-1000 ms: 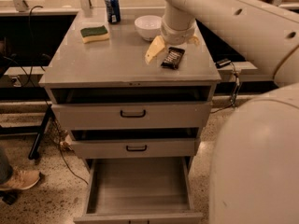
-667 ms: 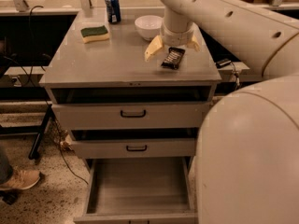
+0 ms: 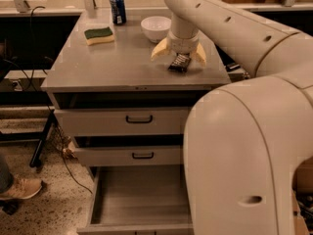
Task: Place rxbar chocolate into bottom drawer
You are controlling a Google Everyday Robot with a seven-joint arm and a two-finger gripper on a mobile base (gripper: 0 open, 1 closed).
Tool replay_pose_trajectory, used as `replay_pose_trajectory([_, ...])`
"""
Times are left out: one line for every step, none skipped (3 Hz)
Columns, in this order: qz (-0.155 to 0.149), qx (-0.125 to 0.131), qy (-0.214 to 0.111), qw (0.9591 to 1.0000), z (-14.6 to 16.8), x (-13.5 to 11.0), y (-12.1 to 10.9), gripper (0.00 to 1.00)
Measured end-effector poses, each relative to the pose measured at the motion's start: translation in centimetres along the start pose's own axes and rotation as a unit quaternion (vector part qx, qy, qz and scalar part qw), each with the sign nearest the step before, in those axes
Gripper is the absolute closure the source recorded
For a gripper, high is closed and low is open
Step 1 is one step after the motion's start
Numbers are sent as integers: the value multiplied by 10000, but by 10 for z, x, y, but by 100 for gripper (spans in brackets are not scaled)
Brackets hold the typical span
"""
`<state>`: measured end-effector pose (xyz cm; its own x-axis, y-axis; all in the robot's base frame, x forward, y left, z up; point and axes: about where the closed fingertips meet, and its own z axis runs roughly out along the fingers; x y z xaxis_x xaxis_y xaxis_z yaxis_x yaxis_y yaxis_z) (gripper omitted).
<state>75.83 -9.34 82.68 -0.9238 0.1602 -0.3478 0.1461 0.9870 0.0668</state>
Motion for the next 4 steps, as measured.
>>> replay_pose_trajectory([244,44,112,9996,11,-1,6,25])
replay_pose_trajectory([283,96,125,9995,12,-2,10,49])
replay_pose_trajectory([283,96,125,9995,5,-4,10,72])
replay_pose_trajectory([281,95,123,9995,1,-6,11,95])
